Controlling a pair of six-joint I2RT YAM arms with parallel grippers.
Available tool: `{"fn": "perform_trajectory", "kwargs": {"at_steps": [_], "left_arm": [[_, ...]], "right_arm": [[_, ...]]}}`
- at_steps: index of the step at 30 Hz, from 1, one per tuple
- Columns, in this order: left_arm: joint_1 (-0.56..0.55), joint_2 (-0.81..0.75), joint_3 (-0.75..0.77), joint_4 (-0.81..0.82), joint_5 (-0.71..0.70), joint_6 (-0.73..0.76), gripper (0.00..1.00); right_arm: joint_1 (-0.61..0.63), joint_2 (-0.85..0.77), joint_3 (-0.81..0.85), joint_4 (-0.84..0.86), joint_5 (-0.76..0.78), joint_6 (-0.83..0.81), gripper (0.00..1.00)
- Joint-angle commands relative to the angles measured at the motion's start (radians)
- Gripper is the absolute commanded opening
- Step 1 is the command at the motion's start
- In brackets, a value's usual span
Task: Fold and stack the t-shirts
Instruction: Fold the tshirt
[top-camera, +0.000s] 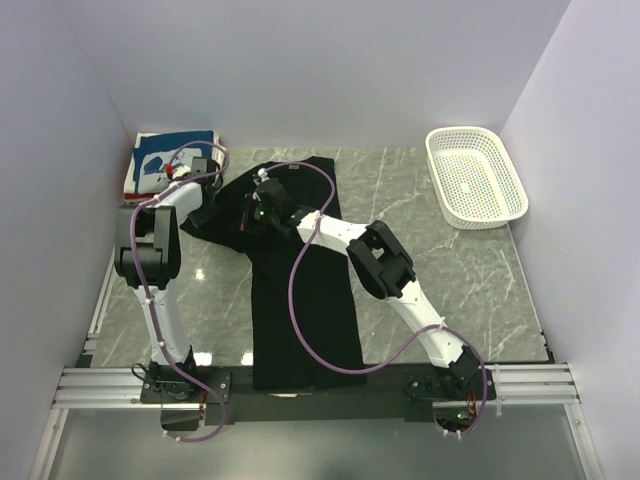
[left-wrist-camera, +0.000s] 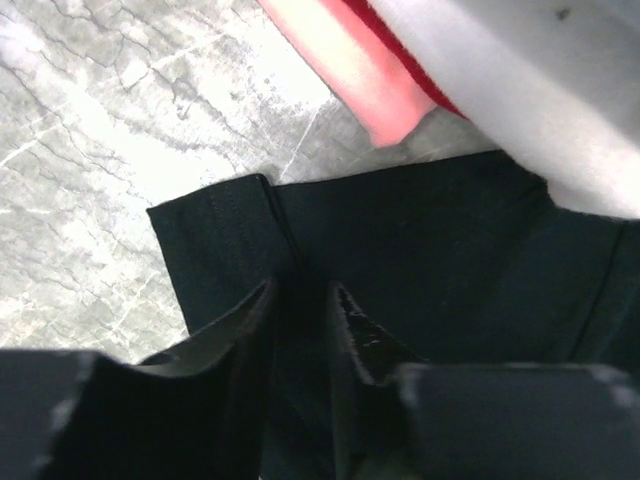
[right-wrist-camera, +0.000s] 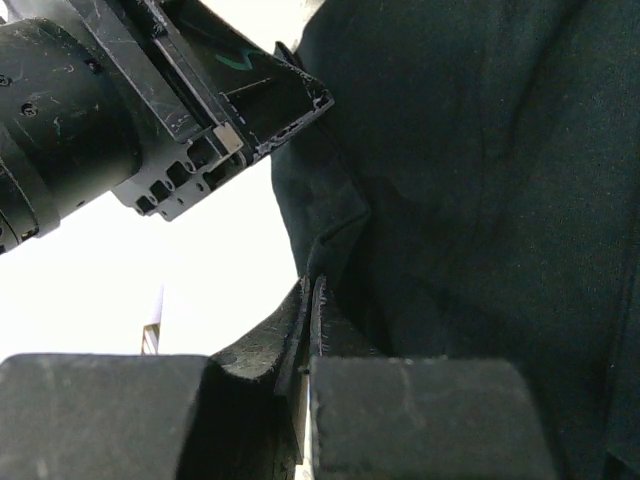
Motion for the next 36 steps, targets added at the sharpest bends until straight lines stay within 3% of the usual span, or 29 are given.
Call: {"fn": "perform_trajectory", "kwargs": {"at_steps": [1,8,22,36], "left_arm": [[-0.008,0.009,0.008,0.015,-0.003,-0.008,0.29],[-0.006,-0.023,0.008,0.012,-0.014,0.003,0.01],[-0.023,-0.137,0.146,-0.037,-0.004,0.060,0.01],[-0.126,-0.080,0.396,-0.025,0.081,0.122,0.00]], "right_arm": [[0.011,0.032,-0.004,0.006,0.000,-0.007,0.00],[0.009,0.029,-0.006,0.008,0.000,-0.009,0.00],[0.008,-0.149,-0.124,0.020,0.131,-0.087,0.00],[0.001,-0.367,-0.321,0.018,0.358,-0.199,0.00]]}}
